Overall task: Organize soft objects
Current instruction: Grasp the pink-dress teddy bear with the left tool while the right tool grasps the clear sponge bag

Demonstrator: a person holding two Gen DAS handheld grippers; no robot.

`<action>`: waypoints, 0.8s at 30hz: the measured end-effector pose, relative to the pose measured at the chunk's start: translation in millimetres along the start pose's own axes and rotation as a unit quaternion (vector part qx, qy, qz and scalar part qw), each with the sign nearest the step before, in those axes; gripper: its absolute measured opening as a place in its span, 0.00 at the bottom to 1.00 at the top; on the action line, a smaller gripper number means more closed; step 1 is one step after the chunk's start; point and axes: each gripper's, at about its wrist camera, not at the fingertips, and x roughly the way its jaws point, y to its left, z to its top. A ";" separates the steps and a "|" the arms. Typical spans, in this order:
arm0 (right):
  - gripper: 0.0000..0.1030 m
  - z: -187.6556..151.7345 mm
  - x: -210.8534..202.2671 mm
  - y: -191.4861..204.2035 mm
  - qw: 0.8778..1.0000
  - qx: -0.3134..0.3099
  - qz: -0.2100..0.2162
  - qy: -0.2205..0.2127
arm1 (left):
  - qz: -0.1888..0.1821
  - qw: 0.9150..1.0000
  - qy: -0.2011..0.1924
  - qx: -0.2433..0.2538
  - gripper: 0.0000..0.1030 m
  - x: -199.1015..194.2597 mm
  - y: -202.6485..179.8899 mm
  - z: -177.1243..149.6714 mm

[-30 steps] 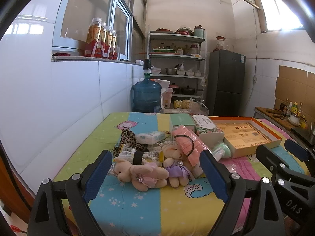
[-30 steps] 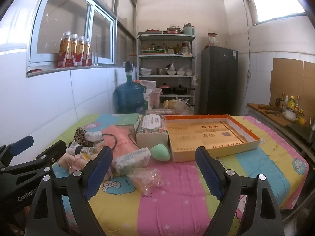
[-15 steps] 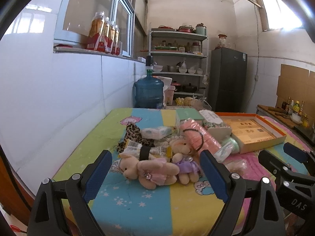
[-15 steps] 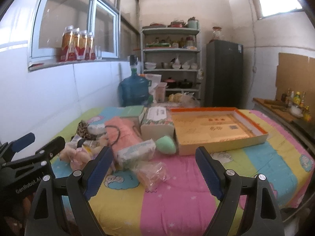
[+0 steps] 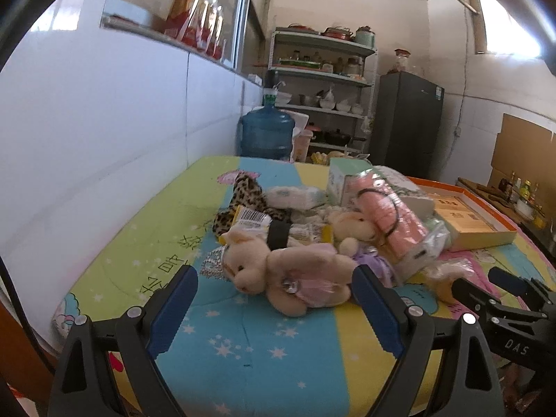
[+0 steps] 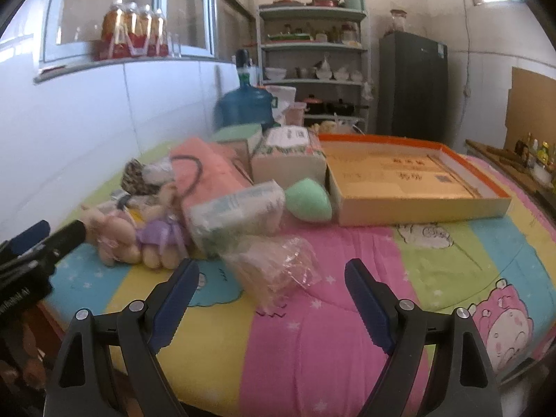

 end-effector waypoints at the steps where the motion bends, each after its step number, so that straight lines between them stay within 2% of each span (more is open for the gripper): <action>1: 0.84 0.0 2.3 -0.3 1.000 0.000 -0.001 0.002 | 0.001 1.000 0.002 -0.002 0.88 2.7 1.8 0.4; 8: 0.84 4.3 18.9 -7.9 1.000 -0.004 -0.009 0.011 | -0.001 1.000 0.016 -0.016 0.88 18.5 8.9 5.5; 18: 0.84 11.1 40.8 -11.5 0.999 -0.007 0.019 0.031 | 0.006 1.000 0.020 -0.016 0.87 31.2 11.4 8.2; 24: 0.84 13.8 53.7 -8.2 0.998 -0.007 0.041 0.043 | -0.018 0.999 0.037 -0.035 0.87 41.9 19.1 6.3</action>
